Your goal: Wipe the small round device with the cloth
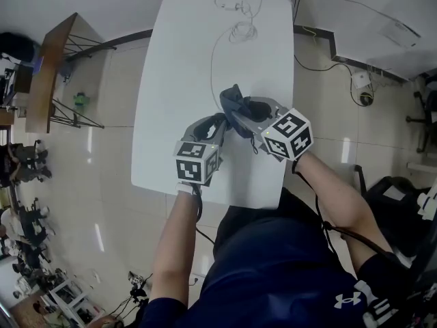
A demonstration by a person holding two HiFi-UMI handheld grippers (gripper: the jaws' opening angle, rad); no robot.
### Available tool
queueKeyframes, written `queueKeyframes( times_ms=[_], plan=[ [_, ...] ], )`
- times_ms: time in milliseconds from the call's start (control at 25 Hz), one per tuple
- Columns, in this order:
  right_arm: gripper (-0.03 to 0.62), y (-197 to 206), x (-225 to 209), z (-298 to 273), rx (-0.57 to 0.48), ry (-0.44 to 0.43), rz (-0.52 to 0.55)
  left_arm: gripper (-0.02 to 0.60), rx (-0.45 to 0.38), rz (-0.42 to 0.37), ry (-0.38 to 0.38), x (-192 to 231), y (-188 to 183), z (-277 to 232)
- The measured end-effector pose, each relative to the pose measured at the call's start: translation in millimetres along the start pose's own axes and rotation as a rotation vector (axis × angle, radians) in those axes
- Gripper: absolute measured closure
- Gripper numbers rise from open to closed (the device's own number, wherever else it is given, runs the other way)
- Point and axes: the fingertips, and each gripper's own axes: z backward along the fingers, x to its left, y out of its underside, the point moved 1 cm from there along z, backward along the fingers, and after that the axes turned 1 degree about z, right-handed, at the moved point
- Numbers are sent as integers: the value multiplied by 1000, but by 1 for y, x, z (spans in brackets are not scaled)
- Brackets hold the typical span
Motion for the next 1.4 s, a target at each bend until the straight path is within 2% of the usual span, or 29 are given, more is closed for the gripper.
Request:
queueKeyframes(
  times_ms=[80,160,320,400,520,600,800,1000,1120,1240,1320,1400],
  plan=[
    [468,-3,18,-13,90,-95,96,476,12,-7,-3,-3,7,-3],
    [470,1,24,-25,155,-146,121,485,16,3,-18,-1,10,-4],
    [470,13,8,-34,217,-151,85,488,31,5,-26,2,15,-5],
    [470,22,-7,-33,215,-129,17,482,33,18,-27,2,18,-4],
    [471,38,-30,-28,190,-113,-167,482,30,35,-38,4,21,-3],
    [471,56,-42,-28,212,-97,-214,483,25,34,-44,5,21,-3],
    [471,109,-44,-31,350,-52,-140,482,33,28,-58,3,23,-2],
    [471,132,-46,-34,478,23,62,482,27,36,-79,2,23,-5],
    [470,121,-53,-31,468,16,64,475,33,43,-82,-1,24,-5],
    [470,75,-64,-26,349,-17,-9,465,0,59,-92,1,23,-4],
    [470,33,-60,-25,271,-88,-16,465,-15,66,-88,-4,20,-5],
    [470,-3,-43,-26,240,-198,31,465,-12,55,-94,-6,21,-9]
  ],
)
